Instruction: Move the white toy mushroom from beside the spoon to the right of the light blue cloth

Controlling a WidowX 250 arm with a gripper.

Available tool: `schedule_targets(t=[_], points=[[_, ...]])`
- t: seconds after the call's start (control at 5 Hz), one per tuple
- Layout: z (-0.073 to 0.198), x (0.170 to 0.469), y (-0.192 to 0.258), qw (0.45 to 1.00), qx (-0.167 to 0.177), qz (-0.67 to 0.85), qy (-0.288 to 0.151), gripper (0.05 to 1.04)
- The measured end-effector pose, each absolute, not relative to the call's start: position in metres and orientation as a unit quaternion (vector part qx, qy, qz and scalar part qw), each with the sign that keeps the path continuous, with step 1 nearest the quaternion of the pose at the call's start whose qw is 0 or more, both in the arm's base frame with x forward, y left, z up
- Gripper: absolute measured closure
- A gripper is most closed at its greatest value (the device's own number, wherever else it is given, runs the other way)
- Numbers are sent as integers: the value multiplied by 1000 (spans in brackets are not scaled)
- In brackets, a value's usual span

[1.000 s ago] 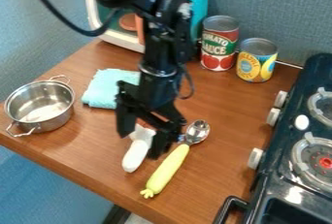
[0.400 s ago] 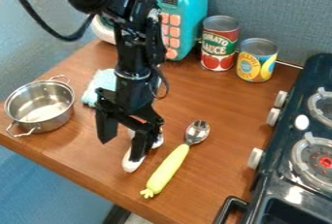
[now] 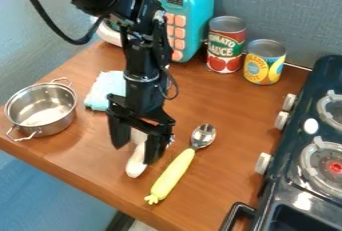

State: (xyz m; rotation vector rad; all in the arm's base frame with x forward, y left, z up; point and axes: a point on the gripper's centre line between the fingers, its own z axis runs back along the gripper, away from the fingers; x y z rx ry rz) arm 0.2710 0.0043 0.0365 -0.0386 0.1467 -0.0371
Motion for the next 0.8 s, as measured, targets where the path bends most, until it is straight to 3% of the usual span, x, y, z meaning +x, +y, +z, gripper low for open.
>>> schedule_targets(t=[0.4, 0.8], points=[[19, 269, 6, 995, -24, -6, 97, 140], [15, 272, 8, 995, -20, -1, 102, 669]])
